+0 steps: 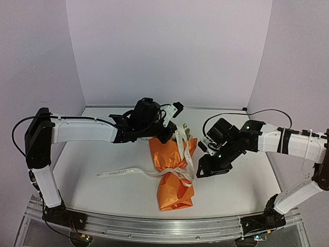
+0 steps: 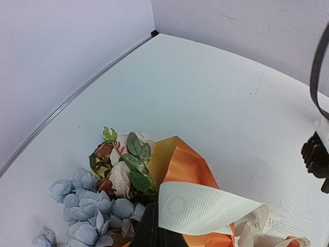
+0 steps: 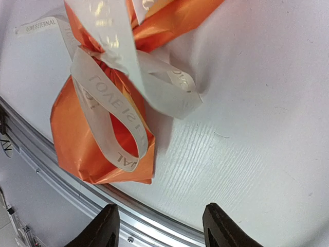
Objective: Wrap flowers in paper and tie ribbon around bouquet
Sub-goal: Cross the half-tied ribbon over the folded bouquet.
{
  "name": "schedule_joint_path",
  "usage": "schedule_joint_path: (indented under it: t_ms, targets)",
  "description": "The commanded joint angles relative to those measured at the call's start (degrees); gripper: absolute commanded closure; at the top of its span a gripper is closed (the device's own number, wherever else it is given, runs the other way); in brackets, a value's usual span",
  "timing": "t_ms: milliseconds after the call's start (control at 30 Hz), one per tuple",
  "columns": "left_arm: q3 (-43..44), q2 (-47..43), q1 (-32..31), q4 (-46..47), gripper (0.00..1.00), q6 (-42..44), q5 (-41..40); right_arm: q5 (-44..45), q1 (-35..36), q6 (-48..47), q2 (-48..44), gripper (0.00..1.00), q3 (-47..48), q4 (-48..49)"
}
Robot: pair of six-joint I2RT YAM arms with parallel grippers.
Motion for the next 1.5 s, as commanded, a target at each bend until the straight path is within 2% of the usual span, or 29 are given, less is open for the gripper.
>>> schedule_joint_path:
  t_ms: [0, 233, 633, 833, 933, 1133, 1467]
  targets:
    - [2.89, 0.23, 0.45, -0.88, 1.0, -1.55, -3.94, 5.49, 2.52, 4.71, 0.36, 0.46, -1.57, 7.02]
    - [-0.75, -2.75, 0.62, -0.88, 1.0, -1.55, -5.66, 8.76, 5.07, 8.78, 4.02, 0.51, -3.97, 15.1]
    - [-7.64, -10.06, 1.19, -0.48, 1.0, -0.31, -6.2, 8.98, 8.35, 11.71, 8.16, 0.65, -5.67, 19.66]
    - [-8.02, -10.56, 1.32, -0.54, 1.0, -0.04, -6.19, 11.11, 9.73, 12.92, 7.38, 0.68, -8.23, 20.58]
    - [-8.03, -10.75, 1.38, -0.62, 1.0, -0.08, -6.17, 12.01, 10.04, 13.17, 6.71, 0.72, -9.21, 20.64]
    - [-8.51, -11.87, 1.41, -3.06, 1.0, -0.16, -5.55, 12.69, 10.03, 12.89, 4.87, 0.92, -9.44, 19.96]
    - [-12.26, -19.14, 1.35, -16.04, 1.0, -1.83, 3.53, 14.66, 9.81, 6.64, 4.06, 0.99, -0.81, 8.21]
